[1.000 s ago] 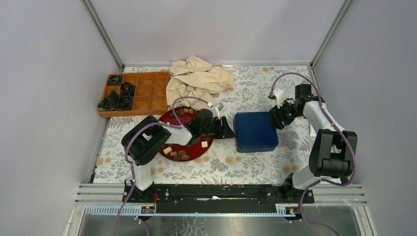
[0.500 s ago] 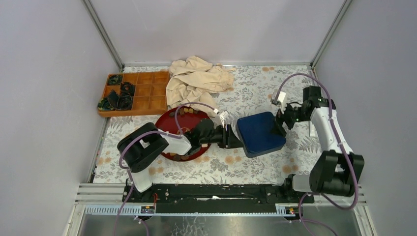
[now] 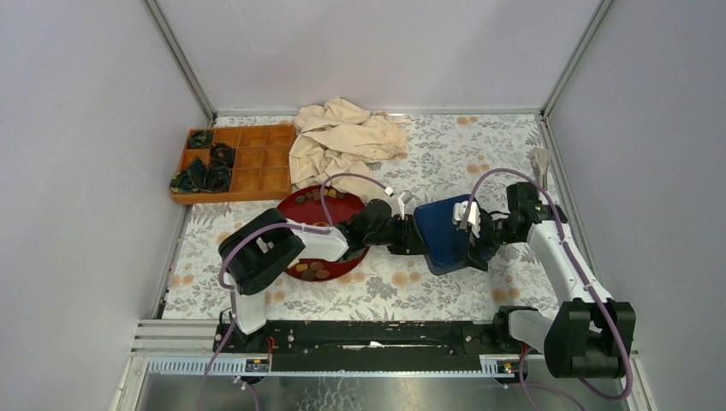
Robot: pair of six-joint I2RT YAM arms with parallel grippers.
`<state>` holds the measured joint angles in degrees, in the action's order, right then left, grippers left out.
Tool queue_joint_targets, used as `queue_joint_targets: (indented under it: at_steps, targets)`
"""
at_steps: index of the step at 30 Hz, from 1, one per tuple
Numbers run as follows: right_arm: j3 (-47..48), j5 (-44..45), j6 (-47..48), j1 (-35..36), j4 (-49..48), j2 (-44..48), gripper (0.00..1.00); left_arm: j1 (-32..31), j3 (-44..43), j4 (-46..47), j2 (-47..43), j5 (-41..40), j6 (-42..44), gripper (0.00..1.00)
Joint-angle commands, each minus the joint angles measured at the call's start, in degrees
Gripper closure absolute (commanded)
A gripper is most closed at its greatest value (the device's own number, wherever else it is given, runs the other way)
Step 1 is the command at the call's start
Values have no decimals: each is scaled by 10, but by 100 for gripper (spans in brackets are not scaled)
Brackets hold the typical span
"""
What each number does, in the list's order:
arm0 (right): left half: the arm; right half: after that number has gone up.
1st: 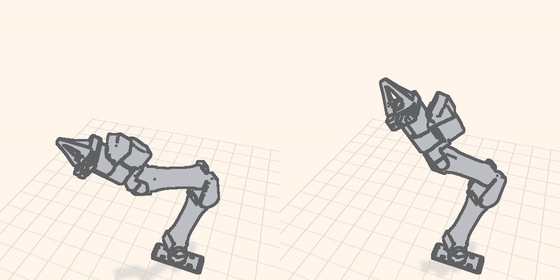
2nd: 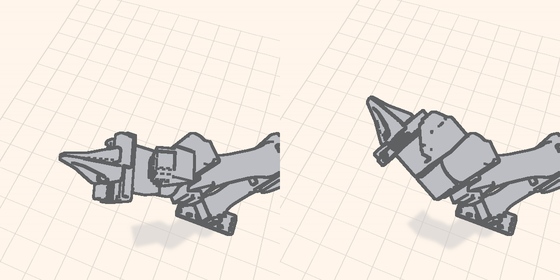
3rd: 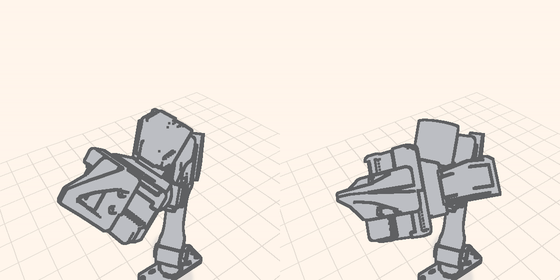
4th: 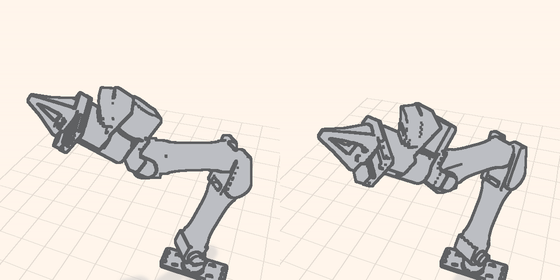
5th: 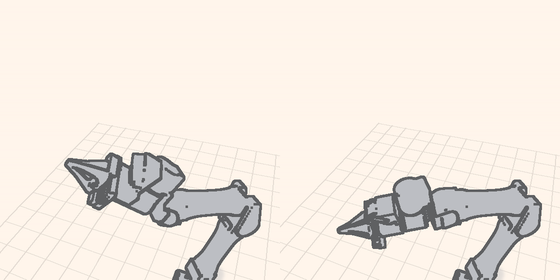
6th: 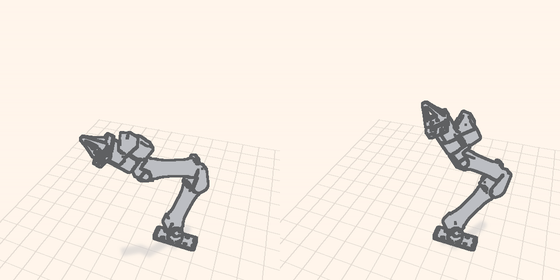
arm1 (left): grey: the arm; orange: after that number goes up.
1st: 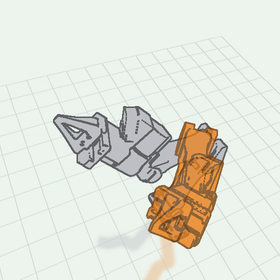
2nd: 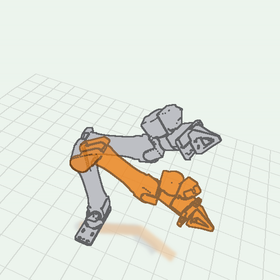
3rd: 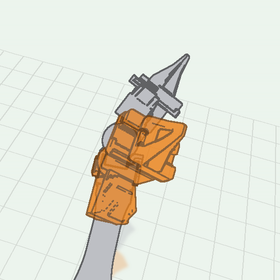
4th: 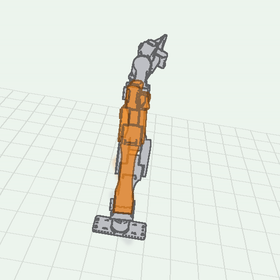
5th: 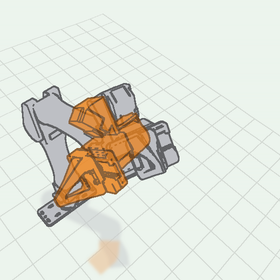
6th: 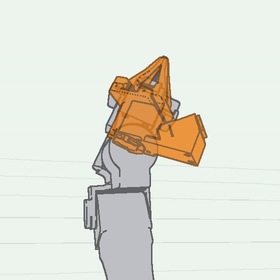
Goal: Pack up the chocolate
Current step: Adjust the packing box at the center of the board.
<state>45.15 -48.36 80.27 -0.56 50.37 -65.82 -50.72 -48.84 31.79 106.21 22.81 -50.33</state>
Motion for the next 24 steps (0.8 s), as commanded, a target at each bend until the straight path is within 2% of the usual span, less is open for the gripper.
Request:
queue_joint_targets:
  at_steps: [1, 6, 12, 24]
  targets:
    - [-20, 20, -5, 24, -41, 22, 0, -4, -52, -28, 18, -11, 22, 74]
    - [-43, 59, -46, 81, -78, 40, 0, -6, -93, -28, 47, 2, 15, 72]
    - [-39, 104, -104, 87, -112, 56, 1, -10, -108, 23, 68, 9, -6, 71]
    - [-74, 165, -198, 128, -157, 83, 9, -8, 32, 123, -25, -69, -8, 64]
